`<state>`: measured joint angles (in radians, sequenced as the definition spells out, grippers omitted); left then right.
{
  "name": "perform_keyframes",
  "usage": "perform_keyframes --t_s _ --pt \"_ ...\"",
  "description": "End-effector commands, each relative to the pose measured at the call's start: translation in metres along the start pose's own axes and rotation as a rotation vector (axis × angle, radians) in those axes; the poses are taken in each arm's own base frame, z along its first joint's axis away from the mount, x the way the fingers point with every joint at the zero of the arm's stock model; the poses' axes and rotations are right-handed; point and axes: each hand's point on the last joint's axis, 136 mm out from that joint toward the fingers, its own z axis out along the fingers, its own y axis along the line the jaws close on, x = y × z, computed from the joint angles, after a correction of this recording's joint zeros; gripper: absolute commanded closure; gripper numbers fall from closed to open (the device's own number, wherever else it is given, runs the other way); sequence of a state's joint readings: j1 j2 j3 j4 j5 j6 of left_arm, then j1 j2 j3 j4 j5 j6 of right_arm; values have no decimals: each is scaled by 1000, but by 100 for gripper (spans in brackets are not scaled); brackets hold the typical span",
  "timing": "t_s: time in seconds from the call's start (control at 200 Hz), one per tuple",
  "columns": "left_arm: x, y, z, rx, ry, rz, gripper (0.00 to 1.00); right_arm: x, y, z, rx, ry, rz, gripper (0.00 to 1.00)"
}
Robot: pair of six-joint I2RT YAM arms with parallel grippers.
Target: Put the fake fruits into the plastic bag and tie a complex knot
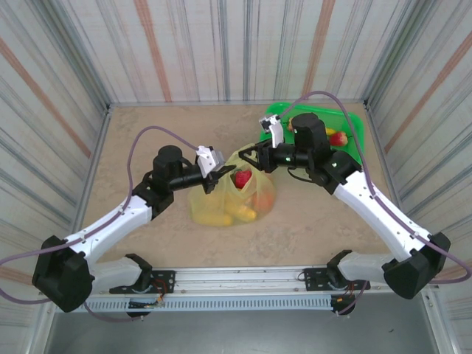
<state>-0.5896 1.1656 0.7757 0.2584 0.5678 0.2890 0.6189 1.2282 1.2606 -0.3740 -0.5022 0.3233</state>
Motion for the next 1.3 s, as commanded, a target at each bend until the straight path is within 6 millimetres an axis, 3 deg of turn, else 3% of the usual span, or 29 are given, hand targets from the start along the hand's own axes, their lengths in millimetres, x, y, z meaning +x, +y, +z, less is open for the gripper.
perform_keyframes --t_s 0.0,0.085,0.21,0.306,0.461,0.581,0.701,0.806,1.042,1.292 --pt "-10 2 -5 -21 -11 35 100 -1 8 -14 -13 1 19 83" --pt "-8 3 -5 -24 -3 37 100 0 11 -25 -12 -25 6 100" --pt "-6 14 -6 -63 8 17 100 7 27 -37 -66 -63 -36 100" --pt "-5 22 -8 -98 8 -2 100 28 35 -37 -94 -63 -91 100" --pt "-5 26 -9 -124 6 -7 100 74 19 -19 -40 -32 -140 100" --pt "-6 28 -10 -134 -2 -14 100 90 -1 -3 4 -46 -124 100" --pt "-6 22 -9 -98 -11 -20 100 87 -31 12 134 -45 -121 100" --pt "-9 18 -8 -72 -22 -26 100 77 -45 22 165 -54 -94 100" --pt "-11 15 -8 -52 -39 -39 100 72 -47 46 122 -17 -40 100" --pt "-15 18 -10 -34 -76 -76 100 73 -53 49 150 -27 -30 100"
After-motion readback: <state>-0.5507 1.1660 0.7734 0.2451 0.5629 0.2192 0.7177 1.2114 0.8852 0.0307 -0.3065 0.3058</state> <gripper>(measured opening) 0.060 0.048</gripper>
